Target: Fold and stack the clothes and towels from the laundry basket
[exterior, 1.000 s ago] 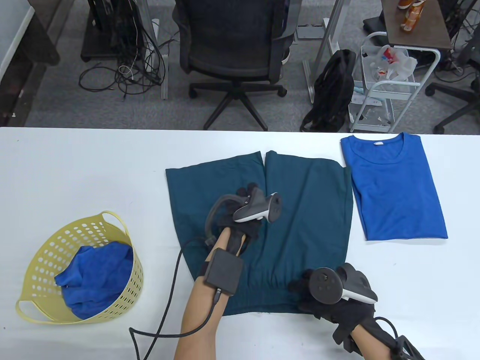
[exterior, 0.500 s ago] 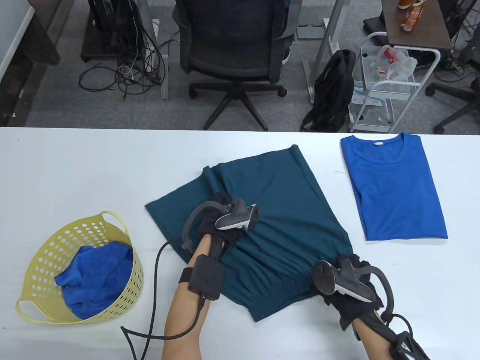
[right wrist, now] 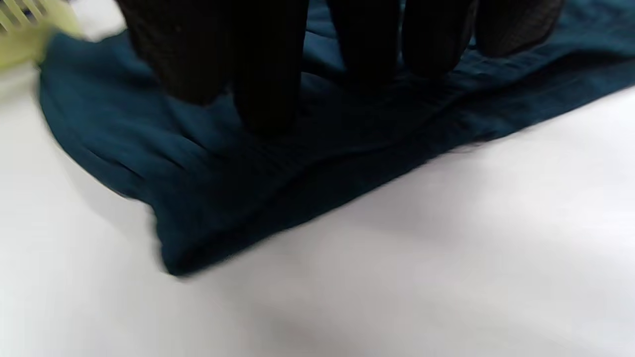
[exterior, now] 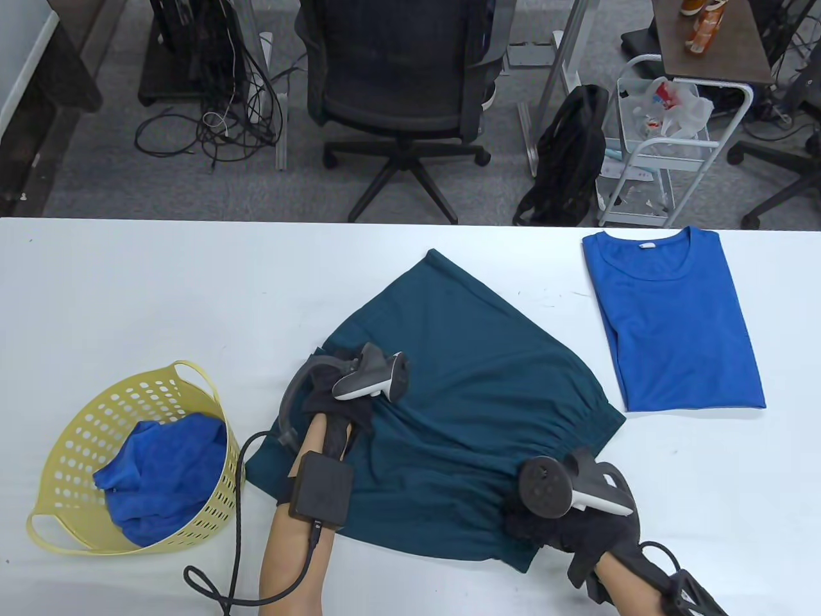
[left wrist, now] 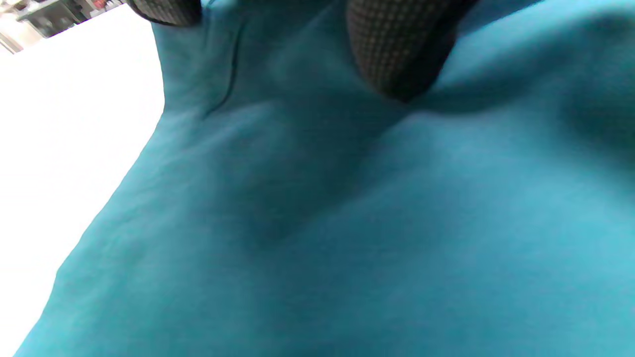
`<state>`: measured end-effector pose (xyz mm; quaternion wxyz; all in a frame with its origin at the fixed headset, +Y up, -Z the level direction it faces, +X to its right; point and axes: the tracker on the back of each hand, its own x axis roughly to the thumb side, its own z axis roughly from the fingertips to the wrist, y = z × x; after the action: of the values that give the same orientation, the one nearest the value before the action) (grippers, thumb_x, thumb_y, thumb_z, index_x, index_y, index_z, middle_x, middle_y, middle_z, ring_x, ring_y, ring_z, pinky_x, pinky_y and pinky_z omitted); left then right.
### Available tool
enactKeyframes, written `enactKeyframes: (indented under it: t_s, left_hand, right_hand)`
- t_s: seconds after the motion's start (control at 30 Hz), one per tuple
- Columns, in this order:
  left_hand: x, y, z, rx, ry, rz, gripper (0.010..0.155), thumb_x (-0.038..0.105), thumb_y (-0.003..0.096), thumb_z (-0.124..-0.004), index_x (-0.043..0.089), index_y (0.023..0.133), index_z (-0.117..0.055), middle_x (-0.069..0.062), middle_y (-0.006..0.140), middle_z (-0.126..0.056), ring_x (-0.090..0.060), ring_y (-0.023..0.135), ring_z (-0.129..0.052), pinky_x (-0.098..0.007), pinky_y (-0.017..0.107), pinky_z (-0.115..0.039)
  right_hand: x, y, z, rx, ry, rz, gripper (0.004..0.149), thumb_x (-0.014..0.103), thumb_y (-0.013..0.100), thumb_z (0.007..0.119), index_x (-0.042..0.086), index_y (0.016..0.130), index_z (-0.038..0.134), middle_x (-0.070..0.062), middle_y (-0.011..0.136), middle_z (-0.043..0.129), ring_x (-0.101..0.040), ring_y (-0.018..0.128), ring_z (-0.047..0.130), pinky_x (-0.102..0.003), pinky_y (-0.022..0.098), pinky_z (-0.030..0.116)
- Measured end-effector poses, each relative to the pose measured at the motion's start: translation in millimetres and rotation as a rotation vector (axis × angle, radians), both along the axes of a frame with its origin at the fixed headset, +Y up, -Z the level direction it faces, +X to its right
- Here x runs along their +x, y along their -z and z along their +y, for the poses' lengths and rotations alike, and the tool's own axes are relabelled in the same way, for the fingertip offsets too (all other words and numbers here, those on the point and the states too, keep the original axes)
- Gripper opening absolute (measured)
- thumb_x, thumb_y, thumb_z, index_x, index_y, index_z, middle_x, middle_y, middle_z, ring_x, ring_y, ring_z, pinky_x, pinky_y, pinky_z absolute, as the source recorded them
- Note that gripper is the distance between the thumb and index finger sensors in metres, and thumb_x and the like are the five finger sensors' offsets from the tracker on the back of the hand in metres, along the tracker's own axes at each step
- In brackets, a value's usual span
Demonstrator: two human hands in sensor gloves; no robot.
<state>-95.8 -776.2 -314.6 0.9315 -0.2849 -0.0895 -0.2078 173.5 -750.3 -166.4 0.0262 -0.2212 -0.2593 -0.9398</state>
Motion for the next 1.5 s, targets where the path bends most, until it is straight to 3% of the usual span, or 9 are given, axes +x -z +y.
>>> enactKeyframes:
  t_s: [0.13, 0.23, 0.33, 0.43, 0.53, 1.1, 1.3, 1.4, 1.5]
  left_hand:
    - [-0.6, -4.9, 6.1, 0.023, -0.029, -0.006, 0.088, 0.042, 0.0485, -0.086, 0.035, 0.118, -0.033, -0.005, 0.128, -0.043, -0.031, 0.115, -0.062, -0.064, 0.078, -0.061]
    - [0.2, -17.8, 6.9, 0.056, -0.043, -0.009, 0.087, 0.046, 0.0469, -0.087, 0.034, 0.119, -0.038, -0.007, 0.124, -0.053, -0.030, 0.109, -0.071, -0.063, 0.078, -0.062]
    - [0.9, -36.1, 6.9, 0.082, -0.049, -0.046, 0.085, 0.049, 0.0472, -0.084, 0.027, 0.120, -0.045, -0.009, 0.124, -0.057, -0.035, 0.111, -0.070, -0.066, 0.077, -0.061]
    - [-2.4, -52.4, 4.9, 0.054, -0.113, -0.057, 0.089, 0.053, 0.0475, -0.081, 0.023, 0.121, -0.042, -0.018, 0.130, -0.040, -0.048, 0.117, -0.048, -0.069, 0.078, -0.056]
    - [-9.3, -67.3, 1.3, 0.015, -0.201, -0.040, 0.092, 0.054, 0.0494, -0.079, 0.019, 0.123, -0.036, -0.025, 0.128, -0.039, -0.051, 0.114, -0.053, -0.067, 0.078, -0.059]
    - [-31.4, -107.9, -4.3, 0.043, -0.233, -0.007, 0.089, 0.056, 0.0516, -0.072, 0.024, 0.123, -0.029, -0.021, 0.129, -0.034, -0.048, 0.114, -0.049, -0.065, 0.078, -0.060]
    - [-45.3, -118.5, -11.6, 0.129, -0.365, -0.022, 0.089, 0.057, 0.0523, -0.069, 0.024, 0.122, -0.024, -0.021, 0.128, -0.027, -0.047, 0.115, -0.043, -0.066, 0.078, -0.058]
    - [-45.2, -127.1, 5.2, 0.239, -0.404, -0.052, 0.091, 0.054, 0.0518, -0.073, 0.025, 0.122, -0.023, -0.027, 0.127, -0.024, -0.050, 0.114, -0.046, -0.066, 0.077, -0.058]
    - [-34.3, -141.5, 30.6, 0.349, -0.533, -0.140, 0.074, 0.045, 0.0501, -0.084, 0.035, 0.114, -0.049, -0.019, 0.125, -0.049, -0.040, 0.111, -0.065, -0.061, 0.076, -0.066]
  right_hand:
    - [12.7, 11.0, -2.5, 0.103, -0.121, -0.115, 0.048, 0.046, 0.054, 0.082, 0.016, 0.091, 0.091, -0.026, 0.118, 0.064, -0.058, 0.100, 0.058, -0.077, 0.068, 0.050]
    - [28.1, 24.8, -16.5, 0.222, -0.295, -0.188, 0.045, 0.036, 0.053, 0.085, 0.019, 0.094, 0.078, -0.021, 0.121, 0.053, -0.056, 0.103, 0.056, -0.077, 0.070, 0.048]
    - [48.3, 36.6, -22.2, 0.224, -0.264, -0.262, 0.051, 0.025, 0.057, 0.082, 0.020, 0.104, 0.064, -0.024, 0.123, 0.045, -0.054, 0.106, 0.054, -0.077, 0.071, 0.047]
    - [63.3, 43.5, -25.0, 0.224, -0.176, -0.292, 0.052, 0.020, 0.058, 0.079, 0.021, 0.106, 0.059, -0.022, 0.123, 0.039, -0.049, 0.107, 0.055, -0.074, 0.072, 0.049]
    - [75.5, 47.0, -26.2, 0.195, -0.088, -0.328, 0.052, 0.018, 0.058, 0.077, 0.022, 0.106, 0.058, -0.022, 0.123, 0.036, -0.049, 0.107, 0.052, -0.072, 0.073, 0.049]
    - [87.2, 47.5, -29.6, 0.198, 0.068, -0.330, 0.049, 0.018, 0.057, 0.078, 0.024, 0.103, 0.062, -0.015, 0.123, 0.037, -0.047, 0.108, 0.050, -0.073, 0.073, 0.049]
    - [88.2, 47.2, -30.7, 0.200, 0.087, -0.328, 0.049, 0.018, 0.058, 0.078, 0.024, 0.103, 0.062, -0.015, 0.123, 0.036, -0.048, 0.108, 0.049, -0.075, 0.073, 0.048]
    - [88.4, 46.6, -30.8, 0.204, 0.086, -0.327, 0.049, 0.019, 0.058, 0.078, 0.024, 0.104, 0.062, -0.016, 0.123, 0.036, -0.048, 0.108, 0.049, -0.075, 0.073, 0.048]
    - [88.4, 45.7, -31.0, 0.207, 0.088, -0.328, 0.049, 0.019, 0.058, 0.077, 0.024, 0.104, 0.061, -0.016, 0.123, 0.036, -0.048, 0.108, 0.049, -0.075, 0.073, 0.048]
